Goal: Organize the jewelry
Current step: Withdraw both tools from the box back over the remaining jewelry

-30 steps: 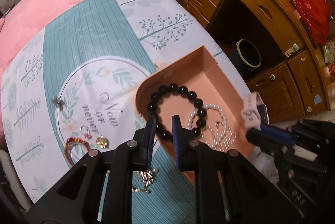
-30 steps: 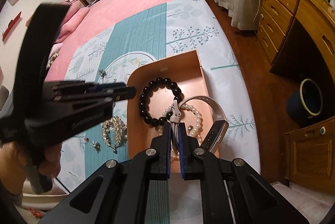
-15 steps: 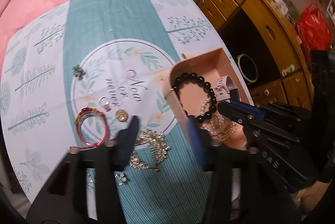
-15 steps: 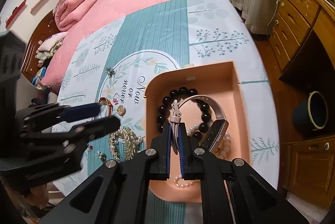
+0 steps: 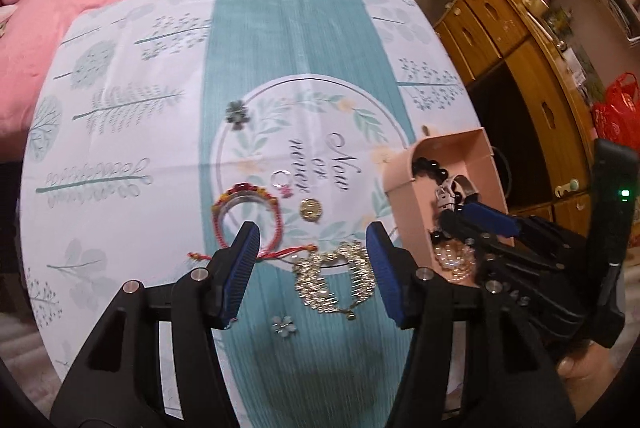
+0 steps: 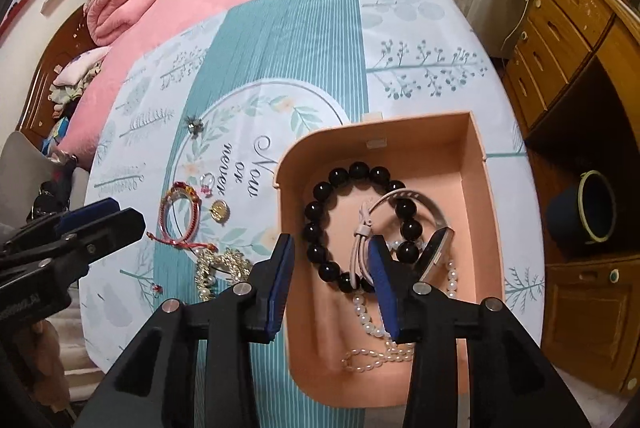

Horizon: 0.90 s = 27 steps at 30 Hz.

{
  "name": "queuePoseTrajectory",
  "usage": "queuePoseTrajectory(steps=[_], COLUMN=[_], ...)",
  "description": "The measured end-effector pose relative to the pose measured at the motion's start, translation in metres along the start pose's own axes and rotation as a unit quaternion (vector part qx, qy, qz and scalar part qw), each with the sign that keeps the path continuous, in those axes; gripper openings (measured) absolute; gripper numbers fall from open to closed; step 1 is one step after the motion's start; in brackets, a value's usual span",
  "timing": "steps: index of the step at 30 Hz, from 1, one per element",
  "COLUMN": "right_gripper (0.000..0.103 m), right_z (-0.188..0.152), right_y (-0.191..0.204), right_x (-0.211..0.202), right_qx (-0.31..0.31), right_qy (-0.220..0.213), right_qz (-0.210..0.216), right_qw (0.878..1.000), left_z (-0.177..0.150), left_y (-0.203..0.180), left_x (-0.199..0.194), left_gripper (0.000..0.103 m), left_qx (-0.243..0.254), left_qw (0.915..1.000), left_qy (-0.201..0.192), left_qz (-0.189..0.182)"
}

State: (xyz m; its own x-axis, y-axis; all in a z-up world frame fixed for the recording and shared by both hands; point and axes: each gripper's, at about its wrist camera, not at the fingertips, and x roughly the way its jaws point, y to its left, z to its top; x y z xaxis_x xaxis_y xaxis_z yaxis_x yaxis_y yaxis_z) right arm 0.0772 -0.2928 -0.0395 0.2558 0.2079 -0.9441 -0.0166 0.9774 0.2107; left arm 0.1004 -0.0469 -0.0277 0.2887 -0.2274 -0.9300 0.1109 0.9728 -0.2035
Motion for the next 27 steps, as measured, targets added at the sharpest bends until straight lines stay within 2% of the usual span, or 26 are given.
queuePoseTrajectory(steps=[4,7,12,15,21,27], right_gripper=[0.038,0.038,0.038,0.038,0.038,0.038], right_z=[-0.002,-0.005,-0.014,-0.020,-0.029,-0.030], right_y=[0.007,0.012,0.021,0.028,0.040,0.060], right_x=[-0.011,-0.019,-0.032,-0.040,-0.060,-0.069], right_qx=[-0.007,-0.011,-0.013,-0.018,-0.019,-0.035], right_qy=[-0.003,-0.007,-0.009,-0.013,-0.025,-0.031], right_qz=[-0.006,-0.010,-0.011,-0.014,-0.004,0.012], right_qw=[1.000,1.000,1.000,1.000,1.000,0.999], left_z=[-0.005,-0.012,-0.023,-0.029,-0.040,-0.056], left_y=[0.008,0.014,0.019,0.017,0.024,0.055], left_x=[-0.004,-0.005,-0.012,-0.025,-0.054,-0.066], left_gripper=[0.053,0.053,0.053,0.053,0.053,0.053], left_qx=[-0.002,-0.009,-0.019,-0.006,-0.010,-0.058], left_qw=[0.9999,0.9997,0.9996,1.0000,0.9993,0.9965], left_qy=[0.007,0.020,0.019,0.002,-0.037,-0.057], left_qz=[0.013,0.008,-0.001,0.001,-0.002,0.021])
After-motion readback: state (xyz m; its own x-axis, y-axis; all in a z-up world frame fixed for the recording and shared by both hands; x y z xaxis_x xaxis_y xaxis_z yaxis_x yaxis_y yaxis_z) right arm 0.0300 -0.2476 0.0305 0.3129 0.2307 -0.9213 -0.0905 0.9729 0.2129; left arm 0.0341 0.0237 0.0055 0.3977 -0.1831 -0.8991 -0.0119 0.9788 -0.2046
